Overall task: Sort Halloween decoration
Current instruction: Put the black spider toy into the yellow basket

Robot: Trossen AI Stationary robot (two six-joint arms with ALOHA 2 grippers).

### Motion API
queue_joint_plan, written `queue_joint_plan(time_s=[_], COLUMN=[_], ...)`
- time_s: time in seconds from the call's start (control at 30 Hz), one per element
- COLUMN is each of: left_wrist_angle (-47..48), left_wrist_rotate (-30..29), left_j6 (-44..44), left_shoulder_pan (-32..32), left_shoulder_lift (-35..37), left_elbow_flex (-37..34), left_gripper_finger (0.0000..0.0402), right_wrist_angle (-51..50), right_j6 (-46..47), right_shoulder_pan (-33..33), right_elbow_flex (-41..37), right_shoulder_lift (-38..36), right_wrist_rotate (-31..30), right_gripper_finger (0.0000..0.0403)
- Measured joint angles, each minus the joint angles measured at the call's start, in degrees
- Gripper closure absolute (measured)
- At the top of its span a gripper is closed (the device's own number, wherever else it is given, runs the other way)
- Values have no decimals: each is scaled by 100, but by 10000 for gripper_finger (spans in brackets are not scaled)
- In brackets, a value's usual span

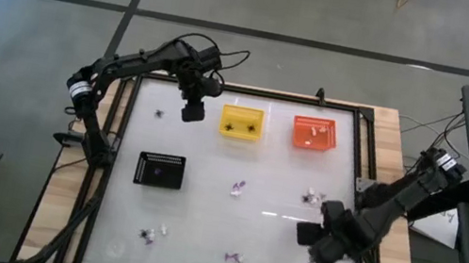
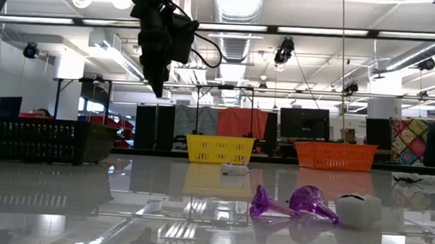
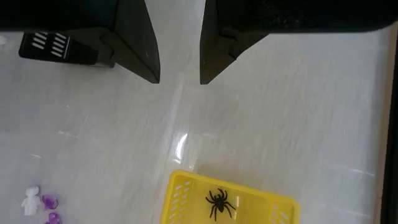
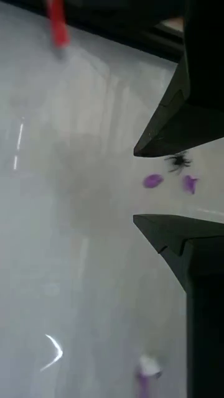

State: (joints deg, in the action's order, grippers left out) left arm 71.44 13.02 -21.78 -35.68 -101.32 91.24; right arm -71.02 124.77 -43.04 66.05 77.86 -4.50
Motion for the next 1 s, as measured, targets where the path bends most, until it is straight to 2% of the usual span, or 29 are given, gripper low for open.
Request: queue_joint_plan(time_s=[0.33, 0.53, 0.8, 1.0], left_wrist_angle=[176, 277, 275, 277], left_wrist_rotate=[0, 0, 2, 2], left_j6=[201, 335, 454, 455], left_shoulder_pan=[2, 60, 313, 580], left_shoulder_lift=[-2, -2, -7, -7], left_elbow_flex=[-4, -4, -4, -4], left_gripper_finger=[306, 306, 306, 306], right_wrist_angle=[1014, 1467, 1517, 1735], right_j6=[991, 1040, 1161, 1135], right_shoulder_pan=[-971, -1197, -1415, -1485], right_elbow_flex=[-361, -386, -386, -426], right_shoulder_lift=[585, 1107, 1583, 1747], right_wrist_rotate=[87, 459, 758, 750], right_gripper_finger=[252, 252, 252, 252])
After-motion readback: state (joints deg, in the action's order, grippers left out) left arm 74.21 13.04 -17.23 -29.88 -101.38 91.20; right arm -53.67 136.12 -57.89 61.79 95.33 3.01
